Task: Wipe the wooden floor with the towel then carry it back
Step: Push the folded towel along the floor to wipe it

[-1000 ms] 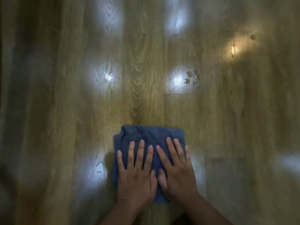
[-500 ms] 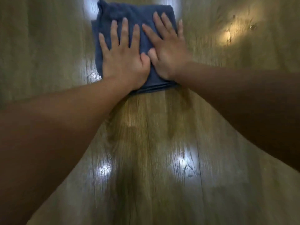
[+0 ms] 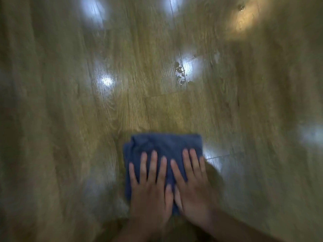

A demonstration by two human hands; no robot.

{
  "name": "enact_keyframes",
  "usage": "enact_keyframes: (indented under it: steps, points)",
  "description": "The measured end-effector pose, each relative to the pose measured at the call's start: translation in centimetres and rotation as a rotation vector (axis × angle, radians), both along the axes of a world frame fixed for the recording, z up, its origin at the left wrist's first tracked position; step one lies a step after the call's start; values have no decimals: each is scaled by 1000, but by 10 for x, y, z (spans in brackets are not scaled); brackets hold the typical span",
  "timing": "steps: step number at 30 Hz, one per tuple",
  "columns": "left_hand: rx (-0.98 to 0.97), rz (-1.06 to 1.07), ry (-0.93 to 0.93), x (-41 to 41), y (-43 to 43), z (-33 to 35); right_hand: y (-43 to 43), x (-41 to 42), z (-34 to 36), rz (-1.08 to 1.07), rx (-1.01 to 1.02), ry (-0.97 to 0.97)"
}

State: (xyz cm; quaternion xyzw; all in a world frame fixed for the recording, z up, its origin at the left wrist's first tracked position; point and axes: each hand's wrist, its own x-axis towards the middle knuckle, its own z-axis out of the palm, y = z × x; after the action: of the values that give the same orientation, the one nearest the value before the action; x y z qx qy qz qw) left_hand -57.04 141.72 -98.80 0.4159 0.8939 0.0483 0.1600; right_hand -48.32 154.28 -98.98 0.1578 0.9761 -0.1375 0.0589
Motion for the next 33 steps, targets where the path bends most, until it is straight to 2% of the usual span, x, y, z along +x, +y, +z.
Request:
enact_keyframes:
  steps: [3, 11, 16, 24, 27, 29, 33]
  points:
    - [-23, -8, 17, 36, -24, -9, -19, 42, -14, 21, -1, 31]
    - [-18, -17, 31, 33, -18, -11, -7, 35, -15, 26, -68, 96]
    - [-20, -10, 33, 33, -15, -7, -11, 34, -21, 2, -23, 136]
    - [14, 21, 1, 23, -10, 4, -11, 30, -9, -26, -27, 52]
    - [88, -110, 71, -10, -10, 5, -9, 29, -1, -30, -39, 16]
    - [57, -239, 113, -18, -19, 5, -14, 30, 3, -41, -45, -1]
    - [28, -221, 58, -2, -22, -3, -16, 41, 7, -61, -43, -69]
